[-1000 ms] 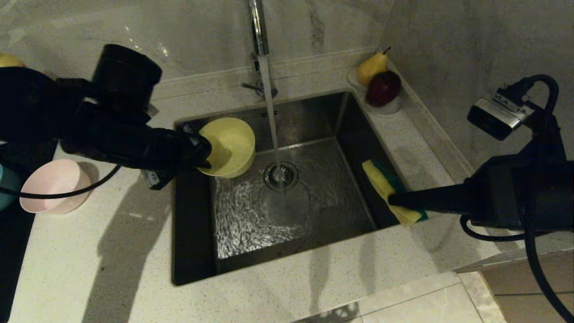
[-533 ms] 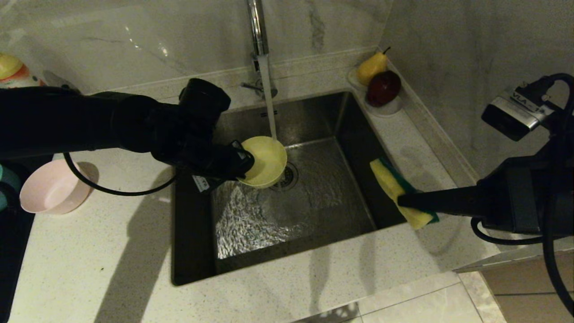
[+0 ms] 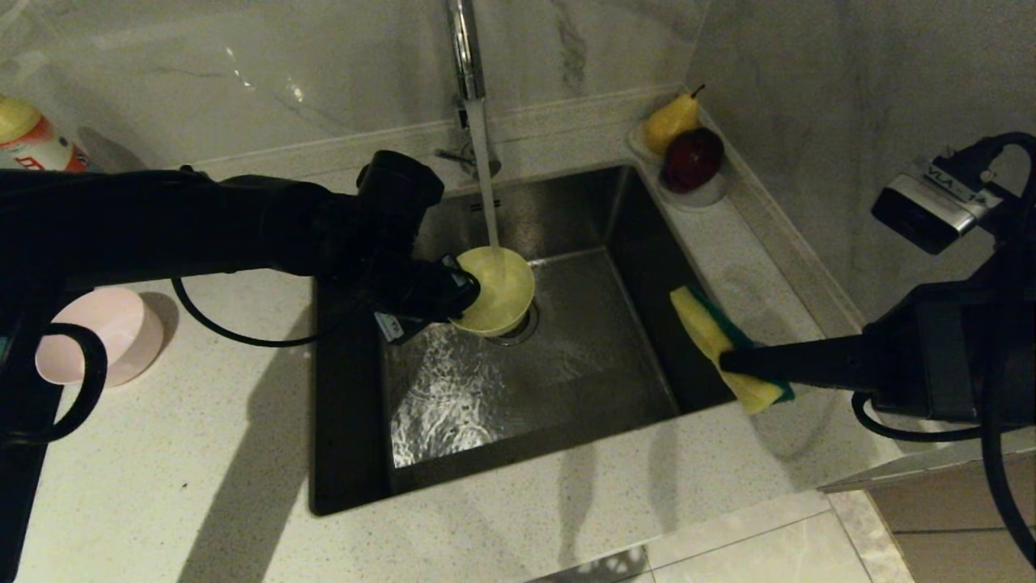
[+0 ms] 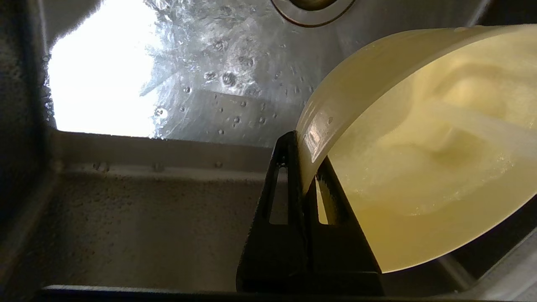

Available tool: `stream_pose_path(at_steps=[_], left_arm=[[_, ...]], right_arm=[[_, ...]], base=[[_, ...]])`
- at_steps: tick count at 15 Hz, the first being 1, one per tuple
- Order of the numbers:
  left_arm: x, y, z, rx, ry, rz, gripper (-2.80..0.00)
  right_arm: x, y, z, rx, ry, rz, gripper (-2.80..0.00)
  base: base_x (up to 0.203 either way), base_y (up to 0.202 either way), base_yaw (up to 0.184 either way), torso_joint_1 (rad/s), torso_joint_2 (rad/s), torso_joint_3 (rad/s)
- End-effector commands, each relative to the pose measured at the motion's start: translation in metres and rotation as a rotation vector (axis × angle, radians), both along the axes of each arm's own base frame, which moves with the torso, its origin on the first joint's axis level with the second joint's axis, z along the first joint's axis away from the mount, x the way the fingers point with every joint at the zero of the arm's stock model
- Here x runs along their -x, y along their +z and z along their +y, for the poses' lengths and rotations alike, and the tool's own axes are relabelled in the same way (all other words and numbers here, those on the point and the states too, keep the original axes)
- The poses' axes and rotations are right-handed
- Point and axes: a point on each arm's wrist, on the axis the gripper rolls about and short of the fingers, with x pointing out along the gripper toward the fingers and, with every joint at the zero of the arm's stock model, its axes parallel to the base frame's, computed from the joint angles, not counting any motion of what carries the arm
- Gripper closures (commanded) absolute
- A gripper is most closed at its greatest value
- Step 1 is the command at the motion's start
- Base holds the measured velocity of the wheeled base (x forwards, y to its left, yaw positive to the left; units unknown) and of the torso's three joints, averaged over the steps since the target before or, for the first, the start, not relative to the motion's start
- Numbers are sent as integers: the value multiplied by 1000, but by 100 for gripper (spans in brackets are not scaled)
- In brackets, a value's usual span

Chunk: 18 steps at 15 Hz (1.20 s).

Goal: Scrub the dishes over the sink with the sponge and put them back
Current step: Wash the bowl

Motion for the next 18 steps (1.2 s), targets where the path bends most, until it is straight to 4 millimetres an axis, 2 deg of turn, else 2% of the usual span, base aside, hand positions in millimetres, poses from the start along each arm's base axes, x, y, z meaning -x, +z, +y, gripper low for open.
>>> stream_pose_path(at_steps=[1,8,13,18], left_arm=[[0,2,0,4,6,0,0],[11,11,5,7,8,-11,0],[25,38,16,-41,99,-119,0],[44,65,30,-89,117,-339,0]], right_arm=[[0,0,0,-3,3,1,0],[0,0,0,-3,7,2,0],[-1,-1,1,-1,7,7,0],[-2,-1,1,0,6,8,0]], base=[[0,0,0,0,0,0],[0,0,0,0,0,0],[0,0,0,0,0,0],[0,0,0,0,0,0]])
